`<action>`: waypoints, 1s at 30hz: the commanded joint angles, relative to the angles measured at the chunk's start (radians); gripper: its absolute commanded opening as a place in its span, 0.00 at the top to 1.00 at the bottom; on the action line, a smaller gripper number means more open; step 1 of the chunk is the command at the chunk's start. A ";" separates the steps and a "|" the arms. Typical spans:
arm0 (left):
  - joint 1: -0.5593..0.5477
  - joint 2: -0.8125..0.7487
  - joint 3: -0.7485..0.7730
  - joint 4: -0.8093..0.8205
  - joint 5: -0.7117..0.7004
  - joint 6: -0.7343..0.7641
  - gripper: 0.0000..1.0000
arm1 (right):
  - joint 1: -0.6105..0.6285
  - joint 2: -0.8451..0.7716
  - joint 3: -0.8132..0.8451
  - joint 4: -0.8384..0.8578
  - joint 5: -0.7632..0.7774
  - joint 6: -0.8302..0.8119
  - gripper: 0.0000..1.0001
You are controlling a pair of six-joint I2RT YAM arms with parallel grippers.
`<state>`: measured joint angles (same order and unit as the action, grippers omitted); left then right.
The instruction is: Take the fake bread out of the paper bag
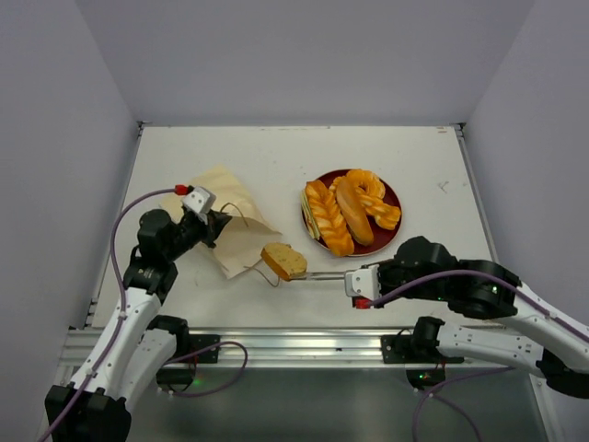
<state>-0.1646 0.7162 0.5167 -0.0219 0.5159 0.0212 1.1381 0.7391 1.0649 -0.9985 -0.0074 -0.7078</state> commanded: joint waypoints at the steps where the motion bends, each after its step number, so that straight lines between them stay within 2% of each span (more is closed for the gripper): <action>1: -0.003 0.023 0.054 0.068 -0.108 -0.105 0.99 | -0.063 -0.050 0.037 -0.008 -0.022 -0.002 1.00; 9: -0.003 0.048 0.066 0.063 -0.172 -0.122 0.99 | -0.245 -0.119 0.015 -0.006 0.035 0.008 1.00; 14: -0.003 0.031 0.060 0.057 -0.165 -0.124 0.99 | -0.319 -0.118 -0.016 0.018 0.168 -0.001 1.00; 22: -0.003 -0.026 0.046 0.037 -0.131 -0.127 0.98 | -0.334 -0.054 -0.123 0.170 0.319 -0.035 1.00; 30: -0.003 -0.070 0.040 0.023 -0.106 -0.124 0.97 | -0.334 0.034 -0.204 0.247 0.304 -0.068 0.98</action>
<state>-0.1646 0.6624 0.5495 -0.0010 0.3832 -0.0937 0.8066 0.7666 0.8925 -0.8291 0.2714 -0.7532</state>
